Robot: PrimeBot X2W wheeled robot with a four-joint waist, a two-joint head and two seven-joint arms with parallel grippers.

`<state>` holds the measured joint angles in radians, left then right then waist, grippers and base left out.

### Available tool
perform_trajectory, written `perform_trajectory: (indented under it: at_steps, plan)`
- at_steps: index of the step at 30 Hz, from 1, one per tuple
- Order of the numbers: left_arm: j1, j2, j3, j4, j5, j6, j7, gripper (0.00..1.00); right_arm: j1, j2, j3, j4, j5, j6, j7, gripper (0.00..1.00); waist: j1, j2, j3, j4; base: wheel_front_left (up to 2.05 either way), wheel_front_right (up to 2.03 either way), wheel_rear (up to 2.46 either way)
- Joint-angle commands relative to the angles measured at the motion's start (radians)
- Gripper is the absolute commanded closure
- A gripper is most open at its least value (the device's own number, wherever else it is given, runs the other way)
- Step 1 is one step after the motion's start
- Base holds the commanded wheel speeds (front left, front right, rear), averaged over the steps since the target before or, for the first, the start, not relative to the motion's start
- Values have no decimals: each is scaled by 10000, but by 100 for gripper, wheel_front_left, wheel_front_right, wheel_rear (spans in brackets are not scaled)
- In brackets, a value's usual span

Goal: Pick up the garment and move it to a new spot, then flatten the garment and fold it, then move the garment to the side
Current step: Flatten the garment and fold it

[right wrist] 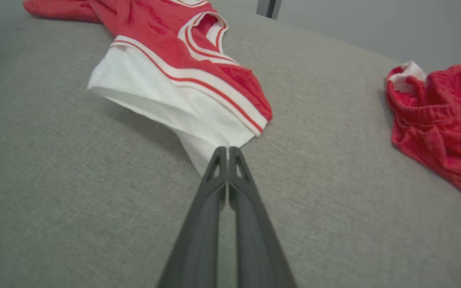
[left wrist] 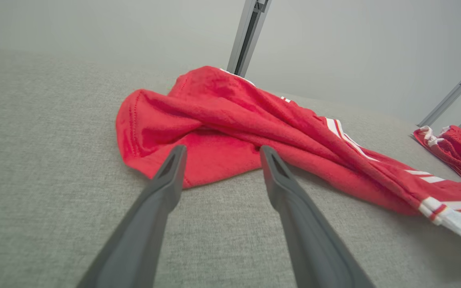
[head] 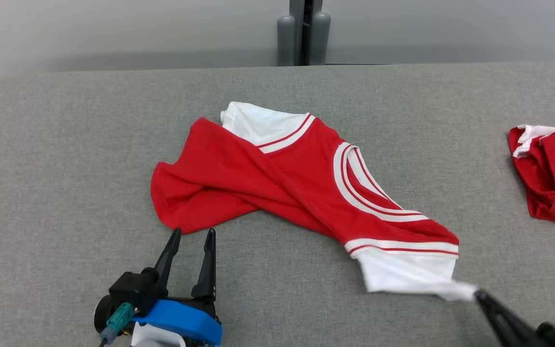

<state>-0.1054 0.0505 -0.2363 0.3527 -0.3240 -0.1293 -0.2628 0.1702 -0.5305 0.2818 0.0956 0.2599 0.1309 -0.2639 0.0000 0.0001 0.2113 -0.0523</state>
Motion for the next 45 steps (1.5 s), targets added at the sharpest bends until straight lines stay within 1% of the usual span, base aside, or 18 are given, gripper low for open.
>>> perform_trajectory:
  at_steps: [1, 2, 3, 9, 12, 16, 18, 22, 26, 30, 32, 33, 34, 35, 39, 40, 42, 45]
  plan:
    - [-177, 7, 39, -7, 109, -27, -26, 0, -205, 203, -471, 43, -29, -3, -3, 100, 0, -1, 42, -20, 0, 0, 0]
    - [-217, 7, 50, 10, 117, -27, -26, 0, -296, 334, -763, 88, -5, -3, -3, 72, 0, -1, 72, -25, 0, 0, 0]
    - [-272, 7, 51, 29, 149, -27, -26, 0, -389, 419, -928, 115, 48, -2, -3, 0, 0, -1, 103, -21, 0, 0, 0]
    - [-682, 12, 204, 115, 288, -27, -26, 0, -1175, 939, -1212, -1005, 520, -3, -3, 0, 0, -1, 211, 98, 0, 0, 0]
    - [-872, 11, 212, 156, 342, -27, -26, 0, -1440, 1137, -1035, -1429, 546, -2, -3, 0, 0, -1, 202, 158, 0, 0, 0]
    - [-1274, 50, 246, 187, 331, -27, -26, 0, -1764, 1519, -878, -1588, 420, -3, -3, 0, 0, -1, 259, 203, 0, 0, 0]
    - [-1584, 88, 210, 212, 408, -27, -26, 0, -1893, 1929, -986, -1666, 468, -3, -3, 0, 0, -1, 318, 220, 0, 0, 0]
    - [-2491, 199, 84, 543, 443, -27, -24, 0, -2157, 2430, -885, -1662, 111, -2, -3, 0, 0, -1, 567, 214, 0, 0, 0]
    - [-3881, 391, -232, 1569, 401, -27, -26, 0, -2399, 2759, -680, -1607, -5, -2, -3, 0, 0, -1, 912, 158, 0, 0, 0]
    - [-5662, 606, -577, 3292, 223, -27, 10, 0, -2669, 2853, -439, -1525, -53, -2, -3, 0, 0, -1, 1317, -3, 0, 0, 0]
    - [-6411, 644, -699, 4211, 85, -27, 381, 0, -2803, 2888, -383, -1509, -64, -2, -3, 0, 0, -1, 1509, -117, 0, 0, 0]
    - [-6411, 644, -699, 4211, 85, -27, 381, 0, -2803, 2888, -383, -1509, -64, -2, -3, 0, 0, -1, 1509, -117, 0, 0, 0]
    - [-7120, 675, -862, 4940, -103, -27, 765, 0, -2918, 2943, -329, -1481, -82, -2, -3, 0, 0, -1, 1695, -243, 0, 0, 0]
    - [-7434, 701, -927, 5248, -174, -25, 954, 0, -2971, 2957, -307, -1488, -94, -2, -3, 0, 0, -1, 1783, -306, 0, 0, 0]
    - [-8341, 781, -1091, 6413, -363, -21, 1591, 0, -3100, 3076, -270, -1442, -157, -2, -3, 0, 0, -1, 2019, -491, 0, 0, 0]
    - [-8341, 781, -1091, 6413, -363, -21, 1591, 0, -3100, 3076, -270, -1442, -157, -2, -3, 0, 0, -1, 2019, -491, 0, 0, 0]
    - [-8619, 707, -1135, 6933, -446, -22, 1875, 0, -3130, 3124, -249, -1391, -194, -2, -3, 0, 0, -1, 2072, -552, 0, 0, 0]
    - [-8920, 636, -1207, 7442, -452, -22, 2011, 0, -3127, 3185, -276, -1338, -230, -2, -3, 0, 0, -1, 2103, -606, 0, 0, 0]
